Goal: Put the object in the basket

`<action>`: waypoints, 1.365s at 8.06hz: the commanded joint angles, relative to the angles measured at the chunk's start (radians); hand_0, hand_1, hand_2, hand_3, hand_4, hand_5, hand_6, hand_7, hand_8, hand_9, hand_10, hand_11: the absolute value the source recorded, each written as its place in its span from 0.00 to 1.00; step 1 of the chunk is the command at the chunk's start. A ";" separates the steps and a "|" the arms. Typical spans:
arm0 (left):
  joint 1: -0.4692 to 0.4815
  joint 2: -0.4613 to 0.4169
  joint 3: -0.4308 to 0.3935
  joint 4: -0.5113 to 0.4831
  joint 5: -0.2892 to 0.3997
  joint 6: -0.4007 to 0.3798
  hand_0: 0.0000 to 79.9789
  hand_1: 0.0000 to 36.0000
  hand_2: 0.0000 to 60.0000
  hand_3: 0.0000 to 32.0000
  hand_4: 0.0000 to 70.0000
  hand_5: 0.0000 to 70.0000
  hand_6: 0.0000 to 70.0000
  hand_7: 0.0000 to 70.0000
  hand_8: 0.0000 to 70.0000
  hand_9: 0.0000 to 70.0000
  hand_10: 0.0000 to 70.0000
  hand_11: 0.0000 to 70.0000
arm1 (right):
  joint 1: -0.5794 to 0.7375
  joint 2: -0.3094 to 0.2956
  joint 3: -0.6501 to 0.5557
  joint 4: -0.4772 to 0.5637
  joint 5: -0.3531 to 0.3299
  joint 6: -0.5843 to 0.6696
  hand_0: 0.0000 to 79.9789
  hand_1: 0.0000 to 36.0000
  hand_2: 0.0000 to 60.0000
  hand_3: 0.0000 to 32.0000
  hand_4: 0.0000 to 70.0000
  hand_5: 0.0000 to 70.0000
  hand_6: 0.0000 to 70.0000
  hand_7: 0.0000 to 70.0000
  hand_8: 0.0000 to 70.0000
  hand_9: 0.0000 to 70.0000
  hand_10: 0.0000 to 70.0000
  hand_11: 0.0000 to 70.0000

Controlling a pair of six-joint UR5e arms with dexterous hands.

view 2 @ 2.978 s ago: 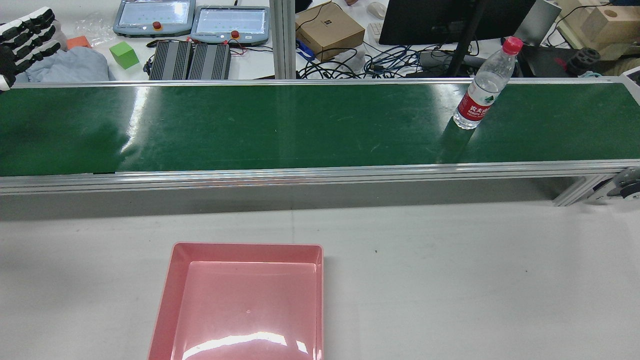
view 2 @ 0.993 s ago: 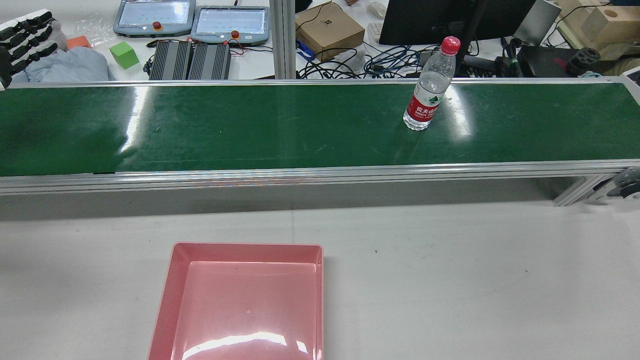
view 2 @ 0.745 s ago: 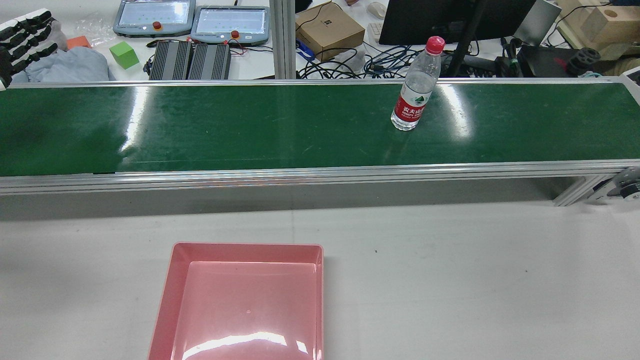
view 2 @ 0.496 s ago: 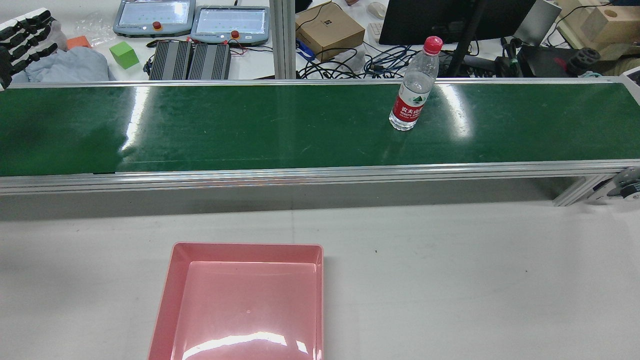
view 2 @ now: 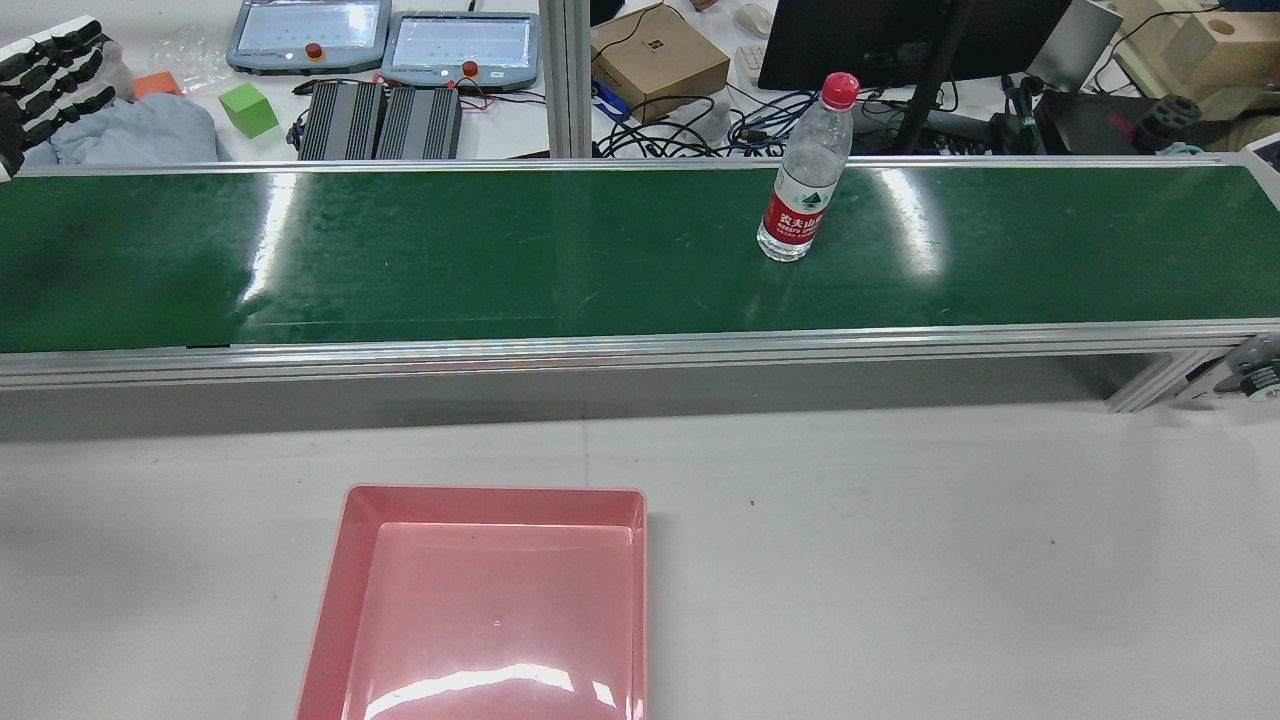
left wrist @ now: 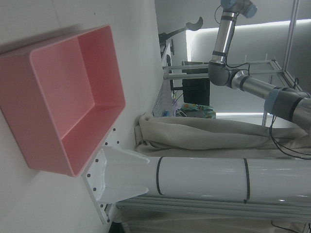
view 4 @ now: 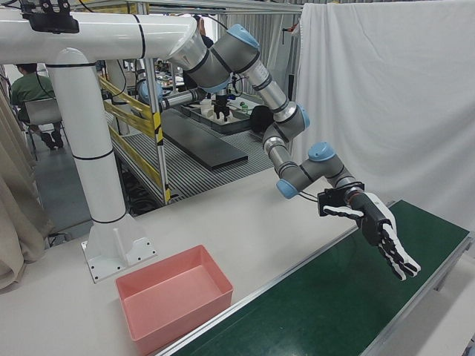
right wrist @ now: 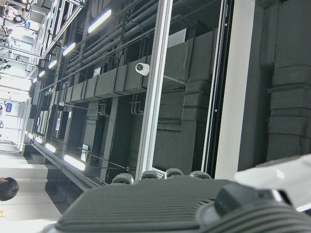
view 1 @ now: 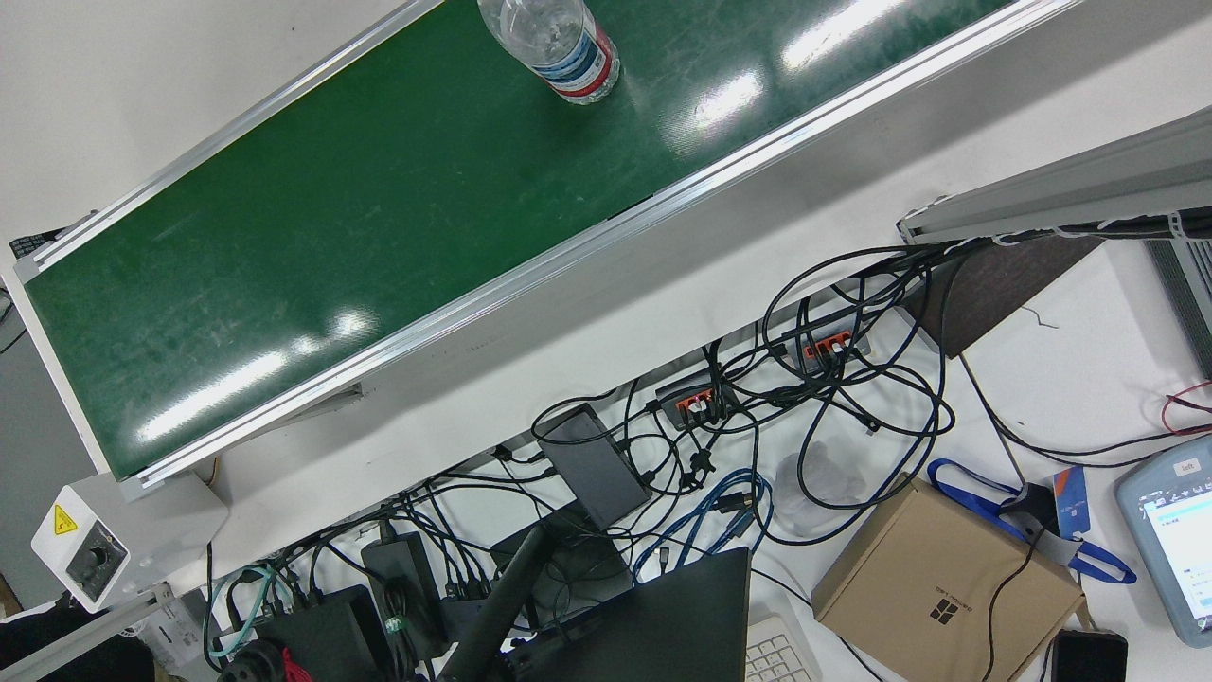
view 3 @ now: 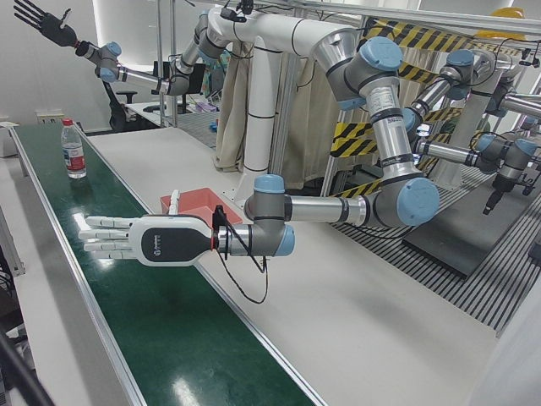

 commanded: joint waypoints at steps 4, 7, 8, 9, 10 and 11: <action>-0.005 0.006 -0.007 0.002 0.001 -0.001 0.60 0.09 0.00 0.00 0.15 0.08 0.01 0.00 0.02 0.00 0.05 0.08 | 0.000 0.000 0.000 0.000 0.000 0.000 0.00 0.00 0.00 0.00 0.00 0.00 0.00 0.00 0.00 0.00 0.00 0.00; -0.007 0.008 -0.006 0.000 0.000 0.000 0.60 0.11 0.00 0.00 0.17 0.09 0.02 0.00 0.04 0.01 0.06 0.10 | 0.000 0.000 -0.001 0.000 0.000 0.000 0.00 0.00 0.00 0.00 0.00 0.00 0.00 0.00 0.00 0.00 0.00 0.00; -0.005 0.008 -0.004 0.000 0.000 -0.001 0.60 0.11 0.00 0.00 0.17 0.10 0.03 0.00 0.04 0.01 0.06 0.10 | 0.000 0.000 0.000 0.000 0.000 0.000 0.00 0.00 0.00 0.00 0.00 0.00 0.00 0.00 0.00 0.00 0.00 0.00; -0.003 0.008 -0.004 0.000 0.001 -0.001 0.60 0.12 0.00 0.00 0.17 0.11 0.02 0.00 0.04 0.01 0.06 0.10 | 0.001 0.000 0.000 0.000 0.000 0.000 0.00 0.00 0.00 0.00 0.00 0.00 0.00 0.00 0.00 0.00 0.00 0.00; -0.003 0.008 -0.007 0.002 0.001 0.000 0.60 0.11 0.00 0.00 0.17 0.11 0.02 0.00 0.03 0.01 0.06 0.10 | 0.000 0.000 0.000 0.000 0.000 0.000 0.00 0.00 0.00 0.00 0.00 0.00 0.00 0.00 0.00 0.00 0.00 0.00; -0.005 0.008 -0.007 0.002 0.001 -0.001 0.60 0.11 0.00 0.00 0.17 0.10 0.02 0.00 0.03 0.01 0.06 0.10 | 0.000 0.000 0.000 0.000 0.000 0.000 0.00 0.00 0.00 0.00 0.00 0.00 0.00 0.00 0.00 0.00 0.00 0.00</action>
